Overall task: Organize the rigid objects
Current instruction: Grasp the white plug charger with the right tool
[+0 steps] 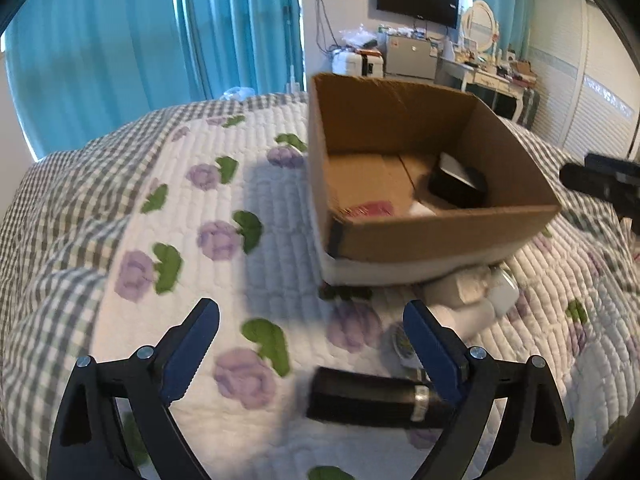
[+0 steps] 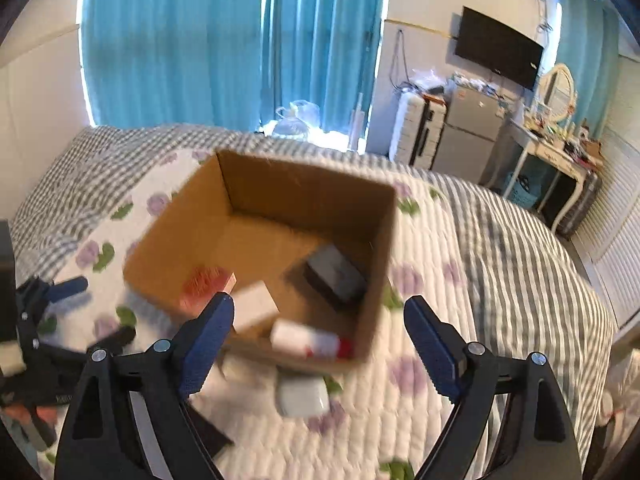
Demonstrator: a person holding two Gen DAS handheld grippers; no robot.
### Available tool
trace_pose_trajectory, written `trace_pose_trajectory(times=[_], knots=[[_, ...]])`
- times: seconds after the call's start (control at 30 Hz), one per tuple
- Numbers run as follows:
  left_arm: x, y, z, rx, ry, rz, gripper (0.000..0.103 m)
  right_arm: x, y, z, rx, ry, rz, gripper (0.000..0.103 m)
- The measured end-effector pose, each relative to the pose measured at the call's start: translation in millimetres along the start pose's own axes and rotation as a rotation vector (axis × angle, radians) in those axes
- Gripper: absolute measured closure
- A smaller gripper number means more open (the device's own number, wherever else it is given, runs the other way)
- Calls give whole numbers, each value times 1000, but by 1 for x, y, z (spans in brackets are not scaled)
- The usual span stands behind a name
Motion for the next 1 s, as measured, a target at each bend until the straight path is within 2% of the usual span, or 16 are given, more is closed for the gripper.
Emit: trace_pose_trajectory(times=[0.17,0.33,0.43,0.57,0.7,0.83,0.93,0.97,1.0], knots=[[-13,-28,0,-4,24,-31,8,-50,-24,-10,-22,61,-44,16],[-30,-43,-7,20,56,-53,8,-80,-21,-31,31,101,-66,16],[-31,-41,-12,58,58,-42,8,-82,-10,-39,48,101,-61,16],[-28,-21,-20,99,78,31,8,-83,1,-52,105,99,-106,16],[-28,0,-29,105,119,98,8,-77,9,-72,130,111,-136,16],[-27,8,-30,112,117,120,8,-71,16,-98,155,140,-158,16],[-28,5,-29,114,112,102,8,-71,18,-114,162,162,-184,24],[-29,3,-28,116,111,91,8,-72,17,-116,182,159,-204,48],[-29,1,-27,114,111,83,8,-73,17,-117,190,164,-203,51]])
Point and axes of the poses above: each gripper's, at about its wrist camera, not at the fingertips, and z roughly against the way its jaws point, y to its left, x to its top, the point moved 1 cm from there along -z, roughly the way its jaws point, and after that the axes turned 15 degrees about x, right-handed, at the moved point
